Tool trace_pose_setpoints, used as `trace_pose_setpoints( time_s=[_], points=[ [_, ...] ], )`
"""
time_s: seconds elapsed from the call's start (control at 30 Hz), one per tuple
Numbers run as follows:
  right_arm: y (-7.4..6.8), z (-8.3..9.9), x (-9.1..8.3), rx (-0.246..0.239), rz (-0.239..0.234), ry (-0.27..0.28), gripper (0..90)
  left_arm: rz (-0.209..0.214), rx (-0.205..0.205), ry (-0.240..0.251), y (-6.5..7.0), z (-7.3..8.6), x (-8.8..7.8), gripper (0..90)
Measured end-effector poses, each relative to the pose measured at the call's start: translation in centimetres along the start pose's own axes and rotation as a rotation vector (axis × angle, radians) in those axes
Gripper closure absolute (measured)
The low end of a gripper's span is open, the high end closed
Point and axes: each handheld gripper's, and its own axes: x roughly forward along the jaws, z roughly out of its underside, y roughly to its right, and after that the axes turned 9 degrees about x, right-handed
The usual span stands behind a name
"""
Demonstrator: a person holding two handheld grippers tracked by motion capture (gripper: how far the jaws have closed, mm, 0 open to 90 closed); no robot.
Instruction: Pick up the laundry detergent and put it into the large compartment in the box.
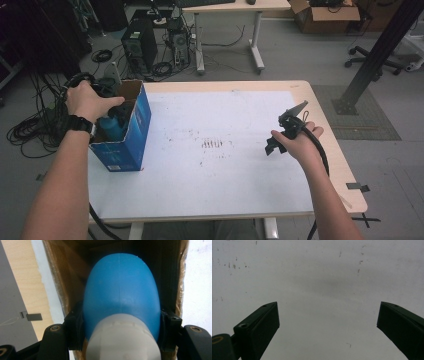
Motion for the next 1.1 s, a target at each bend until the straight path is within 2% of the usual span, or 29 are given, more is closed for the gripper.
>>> trace_pose_setpoints(
  time_s=[0.5,1.1],
  points=[
    [0.3,0.1,-0.1,0.005,-0.002,0.006,4.5,0.002,0.002,-0.017,-0.1,-0.1,1.5,37.4],
    [0.4,0.2,0.0,0.01,-0.004,0.004,4.4,0.001,0.005,-0.017,0.0,-0.1,1.5,37.1]
  ],
)
